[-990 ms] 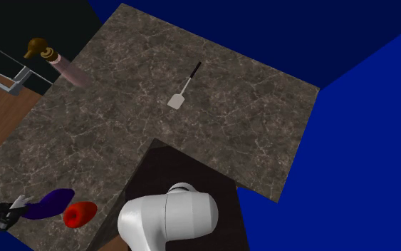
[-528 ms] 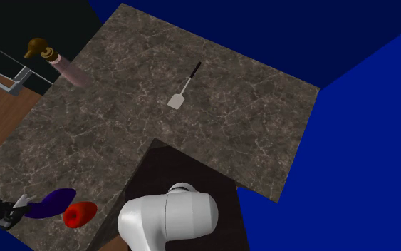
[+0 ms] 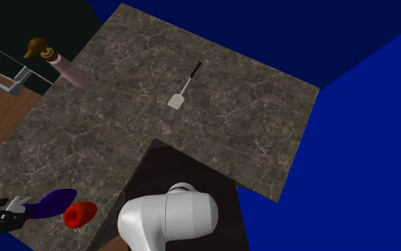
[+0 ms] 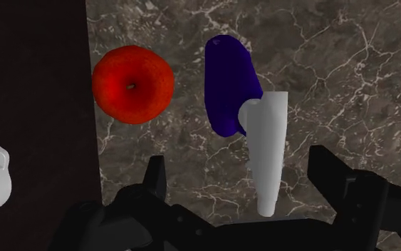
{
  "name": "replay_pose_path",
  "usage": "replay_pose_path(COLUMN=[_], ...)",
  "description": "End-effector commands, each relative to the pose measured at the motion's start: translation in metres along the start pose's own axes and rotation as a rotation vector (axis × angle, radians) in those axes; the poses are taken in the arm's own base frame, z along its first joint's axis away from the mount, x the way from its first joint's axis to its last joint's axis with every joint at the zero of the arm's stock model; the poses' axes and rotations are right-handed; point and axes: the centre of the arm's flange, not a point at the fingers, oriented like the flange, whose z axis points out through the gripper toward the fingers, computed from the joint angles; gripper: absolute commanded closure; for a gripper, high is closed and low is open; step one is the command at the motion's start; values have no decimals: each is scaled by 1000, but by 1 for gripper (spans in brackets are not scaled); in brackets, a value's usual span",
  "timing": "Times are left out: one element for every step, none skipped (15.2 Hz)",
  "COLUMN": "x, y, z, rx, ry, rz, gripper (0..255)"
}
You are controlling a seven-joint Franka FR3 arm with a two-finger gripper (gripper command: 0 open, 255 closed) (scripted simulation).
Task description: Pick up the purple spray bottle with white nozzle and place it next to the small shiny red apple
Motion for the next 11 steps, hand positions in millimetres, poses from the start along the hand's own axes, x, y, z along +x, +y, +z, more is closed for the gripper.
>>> replay_pose_path(x=[0, 0, 0, 0, 0, 0, 0, 0, 0, 0, 0], y=[0, 0, 0, 0, 0, 0, 0, 0, 0, 0, 0], z=[-21, -34, -44, -44, -44, -44, -44, -44, -44, -44, -44], rx=[0, 0, 0, 0, 0, 0, 0, 0, 0, 0, 0], ry=[0, 0, 0, 0, 0, 0, 0, 0, 0, 0, 0], rz=[0, 0, 0, 0, 0, 0, 0, 0, 0, 0, 0], gripper=[0, 0, 0, 0, 0, 0, 0, 0, 0, 0, 0])
